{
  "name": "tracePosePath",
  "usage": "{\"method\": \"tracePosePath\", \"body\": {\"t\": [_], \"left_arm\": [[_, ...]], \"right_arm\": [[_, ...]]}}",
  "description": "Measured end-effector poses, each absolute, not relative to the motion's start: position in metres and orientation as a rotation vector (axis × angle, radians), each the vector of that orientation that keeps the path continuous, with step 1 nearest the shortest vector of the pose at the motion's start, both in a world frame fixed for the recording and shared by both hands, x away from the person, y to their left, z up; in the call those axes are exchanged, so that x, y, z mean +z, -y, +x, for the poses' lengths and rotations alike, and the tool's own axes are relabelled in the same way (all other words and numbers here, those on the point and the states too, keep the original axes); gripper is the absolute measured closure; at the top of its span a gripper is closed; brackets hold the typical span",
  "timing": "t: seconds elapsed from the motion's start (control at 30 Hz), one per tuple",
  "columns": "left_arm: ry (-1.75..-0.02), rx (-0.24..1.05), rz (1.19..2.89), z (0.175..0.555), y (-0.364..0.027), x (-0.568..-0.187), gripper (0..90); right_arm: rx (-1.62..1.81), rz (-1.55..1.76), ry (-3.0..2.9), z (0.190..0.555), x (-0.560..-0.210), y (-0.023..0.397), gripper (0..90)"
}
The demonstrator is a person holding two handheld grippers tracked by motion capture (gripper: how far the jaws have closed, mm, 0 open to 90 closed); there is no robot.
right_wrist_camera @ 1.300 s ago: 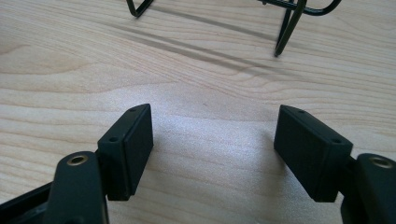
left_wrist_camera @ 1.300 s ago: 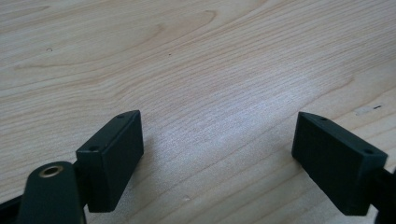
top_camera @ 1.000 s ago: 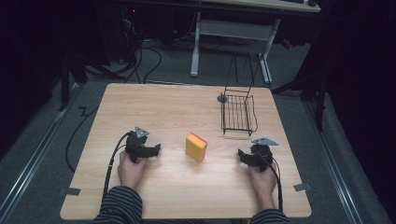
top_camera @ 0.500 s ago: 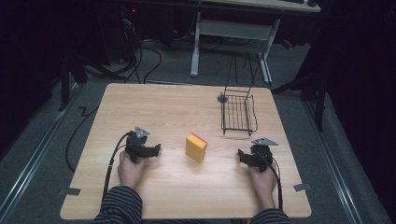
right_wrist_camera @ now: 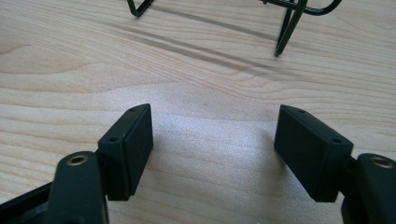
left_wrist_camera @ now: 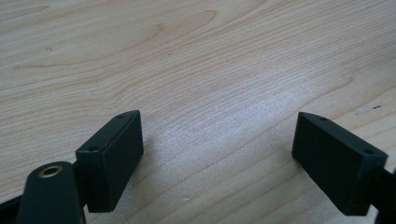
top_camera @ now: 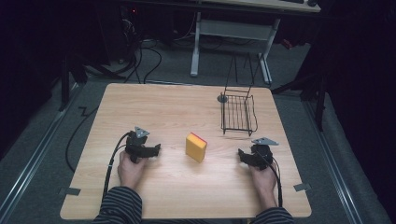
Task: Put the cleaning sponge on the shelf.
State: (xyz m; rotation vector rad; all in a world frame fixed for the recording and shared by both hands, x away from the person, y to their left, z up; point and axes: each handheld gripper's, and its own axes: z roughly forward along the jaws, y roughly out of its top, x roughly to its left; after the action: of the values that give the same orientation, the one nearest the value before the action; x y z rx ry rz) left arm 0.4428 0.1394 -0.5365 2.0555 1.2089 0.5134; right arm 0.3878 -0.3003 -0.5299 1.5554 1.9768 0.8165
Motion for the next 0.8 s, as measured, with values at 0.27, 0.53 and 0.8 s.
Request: {"method": "tracePosePath", "body": {"t": [0.27, 0.53, 0.8], "left_arm": [[-1.209, 0.513, 2.056, 0.443, -0.139, -0.537, 17.1], [-1.209, 0.512, 2.055, 0.443, -0.139, -0.536, 17.1], [-1.209, 0.512, 2.055, 0.443, -0.139, -0.536, 17.2]], "right_arm": [[0.833, 1.588, -1.977, 0.388, -0.522, 0.305, 32.4], [0.903, 1.565, -1.964, 0.383, -0.51, 0.306, 32.4], [0.975, 1.548, -1.951, 0.378, -0.498, 0.306, 33.4]]}}
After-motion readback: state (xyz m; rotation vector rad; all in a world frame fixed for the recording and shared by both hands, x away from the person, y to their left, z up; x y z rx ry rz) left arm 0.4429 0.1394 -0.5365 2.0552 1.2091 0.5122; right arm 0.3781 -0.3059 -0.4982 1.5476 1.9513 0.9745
